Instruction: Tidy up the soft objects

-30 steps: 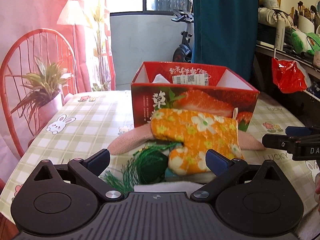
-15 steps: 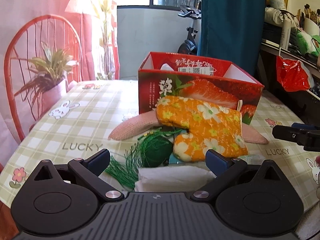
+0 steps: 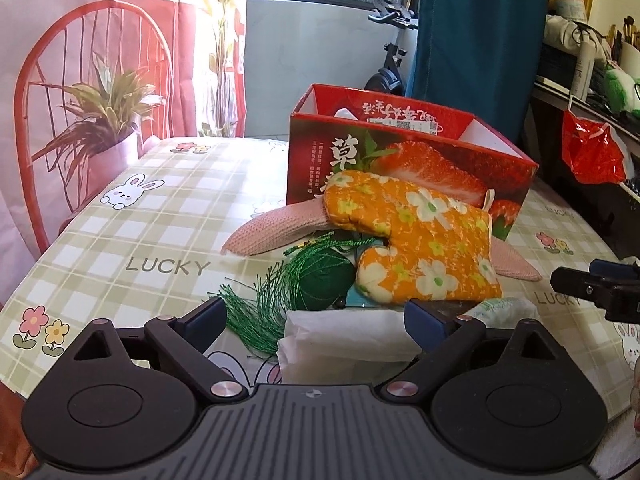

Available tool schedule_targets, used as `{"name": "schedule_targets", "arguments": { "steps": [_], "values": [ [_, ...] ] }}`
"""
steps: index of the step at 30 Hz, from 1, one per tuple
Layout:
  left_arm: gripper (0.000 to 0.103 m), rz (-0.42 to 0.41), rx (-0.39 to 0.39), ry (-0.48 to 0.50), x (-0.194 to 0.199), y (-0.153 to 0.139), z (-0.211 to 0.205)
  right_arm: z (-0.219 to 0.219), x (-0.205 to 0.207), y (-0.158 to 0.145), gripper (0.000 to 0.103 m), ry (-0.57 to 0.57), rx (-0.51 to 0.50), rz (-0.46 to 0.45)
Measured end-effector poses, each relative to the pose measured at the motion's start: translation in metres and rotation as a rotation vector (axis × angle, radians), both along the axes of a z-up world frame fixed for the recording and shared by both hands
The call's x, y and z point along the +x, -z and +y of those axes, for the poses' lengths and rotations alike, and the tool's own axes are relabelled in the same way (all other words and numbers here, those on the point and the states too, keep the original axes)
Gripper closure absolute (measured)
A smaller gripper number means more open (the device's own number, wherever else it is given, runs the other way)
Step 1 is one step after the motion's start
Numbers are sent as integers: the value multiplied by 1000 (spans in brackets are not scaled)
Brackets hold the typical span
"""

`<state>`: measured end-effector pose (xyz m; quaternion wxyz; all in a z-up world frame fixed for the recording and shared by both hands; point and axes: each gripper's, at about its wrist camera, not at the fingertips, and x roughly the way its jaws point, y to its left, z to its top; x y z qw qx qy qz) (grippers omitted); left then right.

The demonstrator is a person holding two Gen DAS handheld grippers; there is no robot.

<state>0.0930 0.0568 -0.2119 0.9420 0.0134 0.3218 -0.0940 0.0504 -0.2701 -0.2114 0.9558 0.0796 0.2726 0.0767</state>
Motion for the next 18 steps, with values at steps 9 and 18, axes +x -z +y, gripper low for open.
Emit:
{"name": "schedule_targets", "arguments": {
  "steps": [9,18],
  "values": [
    [6,37,-10,19,1,8,-1,-1,-4,12,0,-12,-4,-8],
    [18,77,-52,40,8,17,1,10,3,24,0,-52,-31,74]
  ]
}}
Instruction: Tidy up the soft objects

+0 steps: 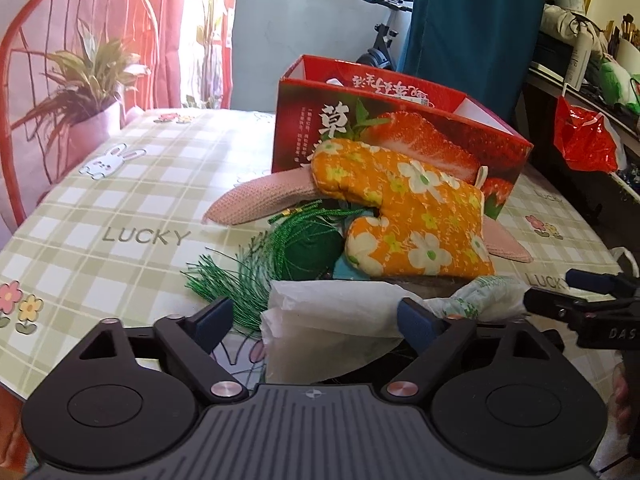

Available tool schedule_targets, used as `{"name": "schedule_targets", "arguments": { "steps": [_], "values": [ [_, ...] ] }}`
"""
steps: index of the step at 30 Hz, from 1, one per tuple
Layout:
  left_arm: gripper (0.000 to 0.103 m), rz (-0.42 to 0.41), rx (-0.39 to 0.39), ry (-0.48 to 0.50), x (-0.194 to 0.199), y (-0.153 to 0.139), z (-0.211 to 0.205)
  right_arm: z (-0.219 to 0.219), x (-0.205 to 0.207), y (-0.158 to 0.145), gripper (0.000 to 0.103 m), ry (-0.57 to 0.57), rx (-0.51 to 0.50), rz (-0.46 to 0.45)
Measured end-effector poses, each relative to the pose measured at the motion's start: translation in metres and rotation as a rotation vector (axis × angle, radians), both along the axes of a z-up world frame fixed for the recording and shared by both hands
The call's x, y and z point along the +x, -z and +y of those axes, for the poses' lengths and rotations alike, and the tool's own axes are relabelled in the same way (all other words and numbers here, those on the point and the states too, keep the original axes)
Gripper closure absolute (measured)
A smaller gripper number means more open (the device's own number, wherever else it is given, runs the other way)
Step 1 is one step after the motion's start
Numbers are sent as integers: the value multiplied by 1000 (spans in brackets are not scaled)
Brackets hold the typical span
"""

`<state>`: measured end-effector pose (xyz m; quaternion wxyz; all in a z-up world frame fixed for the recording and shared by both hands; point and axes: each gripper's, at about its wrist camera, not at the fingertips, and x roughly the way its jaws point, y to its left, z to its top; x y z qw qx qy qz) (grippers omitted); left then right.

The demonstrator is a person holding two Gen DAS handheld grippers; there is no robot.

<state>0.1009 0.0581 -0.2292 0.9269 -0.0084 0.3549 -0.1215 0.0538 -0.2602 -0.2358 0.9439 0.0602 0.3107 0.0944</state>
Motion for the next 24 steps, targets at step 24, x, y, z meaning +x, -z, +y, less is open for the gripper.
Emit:
{"name": "schedule_targets", "arguments": {
  "steps": [24],
  "values": [
    [37,36,-32,69,9,13,-5,-9,18,17,20,-50,126,44]
  ]
}}
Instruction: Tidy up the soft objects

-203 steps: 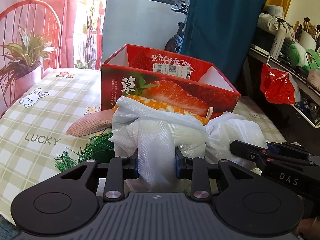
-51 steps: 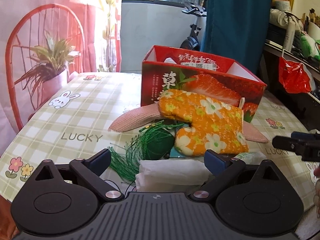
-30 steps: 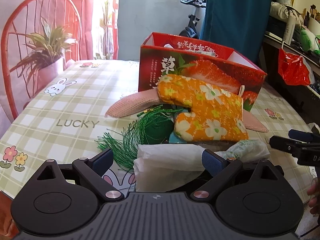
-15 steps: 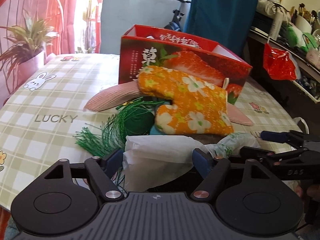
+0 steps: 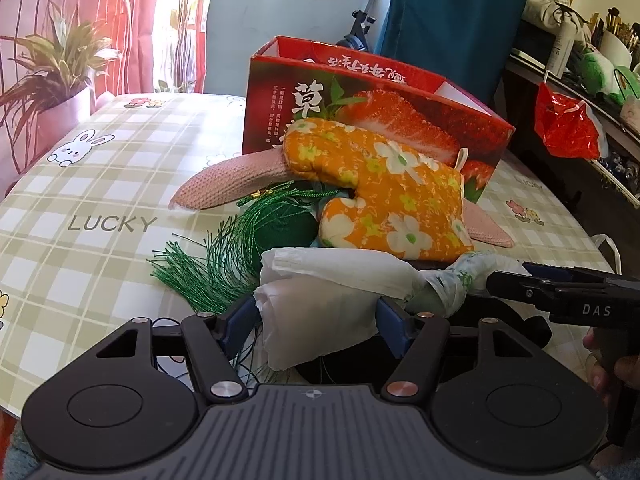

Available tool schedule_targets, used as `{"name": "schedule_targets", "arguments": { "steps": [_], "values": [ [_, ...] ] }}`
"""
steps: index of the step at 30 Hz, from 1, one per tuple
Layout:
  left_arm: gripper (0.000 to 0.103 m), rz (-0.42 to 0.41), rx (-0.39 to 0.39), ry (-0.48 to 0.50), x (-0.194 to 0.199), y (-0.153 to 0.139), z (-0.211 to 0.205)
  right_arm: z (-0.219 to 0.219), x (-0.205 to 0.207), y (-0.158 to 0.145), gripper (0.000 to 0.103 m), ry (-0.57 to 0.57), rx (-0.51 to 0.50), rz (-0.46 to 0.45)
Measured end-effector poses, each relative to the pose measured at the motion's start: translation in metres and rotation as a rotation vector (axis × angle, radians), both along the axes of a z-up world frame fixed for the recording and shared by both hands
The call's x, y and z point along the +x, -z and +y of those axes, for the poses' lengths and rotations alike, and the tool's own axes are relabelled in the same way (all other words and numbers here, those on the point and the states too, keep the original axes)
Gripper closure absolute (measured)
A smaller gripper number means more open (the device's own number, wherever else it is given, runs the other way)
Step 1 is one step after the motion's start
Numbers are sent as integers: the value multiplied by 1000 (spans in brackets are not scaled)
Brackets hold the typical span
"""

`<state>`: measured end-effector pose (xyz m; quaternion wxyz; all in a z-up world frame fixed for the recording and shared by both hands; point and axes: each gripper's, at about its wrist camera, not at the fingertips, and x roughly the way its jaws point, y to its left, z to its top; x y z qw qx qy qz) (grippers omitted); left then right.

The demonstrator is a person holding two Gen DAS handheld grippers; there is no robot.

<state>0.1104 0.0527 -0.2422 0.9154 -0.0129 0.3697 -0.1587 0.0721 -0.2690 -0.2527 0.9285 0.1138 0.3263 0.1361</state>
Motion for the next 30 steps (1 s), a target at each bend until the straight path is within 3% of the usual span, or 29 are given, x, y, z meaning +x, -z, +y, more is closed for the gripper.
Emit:
{"name": "schedule_targets", "arguments": {
  "steps": [4,12,19,30],
  "values": [
    [45,-10,-2,-4,1,-1,1,-1,2,1,25,-3,20,0],
    [47,-9,28,13,9,2,-6,-1,5,5,31,2,35,3],
    [75,-16,43,-10,11,3,-6,0,6,6,42,5,30,-5],
    [77,-49,12,3,5,-5,-7,-6,-1,-3,46,27,46,-40]
  ]
}}
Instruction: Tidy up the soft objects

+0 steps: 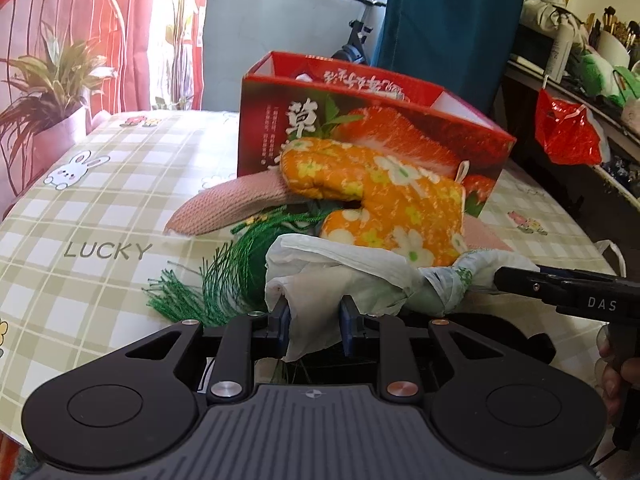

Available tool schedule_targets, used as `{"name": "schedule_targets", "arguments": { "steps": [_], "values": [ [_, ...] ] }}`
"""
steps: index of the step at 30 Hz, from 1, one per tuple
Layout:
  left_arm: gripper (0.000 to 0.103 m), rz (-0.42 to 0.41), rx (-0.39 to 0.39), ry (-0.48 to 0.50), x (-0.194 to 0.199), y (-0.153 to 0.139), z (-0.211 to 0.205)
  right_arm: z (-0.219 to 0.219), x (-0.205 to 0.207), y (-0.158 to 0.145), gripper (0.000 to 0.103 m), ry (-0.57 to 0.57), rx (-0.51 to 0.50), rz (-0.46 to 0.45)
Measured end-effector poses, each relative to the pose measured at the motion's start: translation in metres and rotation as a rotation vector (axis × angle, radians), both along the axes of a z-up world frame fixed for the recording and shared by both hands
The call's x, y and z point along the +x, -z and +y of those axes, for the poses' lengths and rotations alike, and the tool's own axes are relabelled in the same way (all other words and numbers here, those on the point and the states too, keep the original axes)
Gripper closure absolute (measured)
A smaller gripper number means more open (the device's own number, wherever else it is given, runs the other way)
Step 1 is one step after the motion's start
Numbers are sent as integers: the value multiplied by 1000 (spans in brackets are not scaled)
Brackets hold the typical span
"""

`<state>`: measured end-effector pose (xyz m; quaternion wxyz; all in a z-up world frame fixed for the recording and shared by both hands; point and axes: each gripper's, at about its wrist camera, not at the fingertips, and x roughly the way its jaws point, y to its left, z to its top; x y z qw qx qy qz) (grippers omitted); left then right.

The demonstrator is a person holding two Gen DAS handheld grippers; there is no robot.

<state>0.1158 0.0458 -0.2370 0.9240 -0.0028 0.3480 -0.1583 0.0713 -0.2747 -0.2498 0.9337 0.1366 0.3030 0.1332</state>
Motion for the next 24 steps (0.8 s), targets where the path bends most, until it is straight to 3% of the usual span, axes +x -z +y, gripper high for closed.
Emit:
{"name": "schedule_targets", "arguments": {
  "steps": [17,24],
  "values": [
    [77,-66,-34,7,-7,-12,2,1,-11,-23,47,-9,-10,-76],
    [84,-68,-17,-3,-7,-8,4,-2,-10,-16,66,3,-9,-43]
  ]
}}
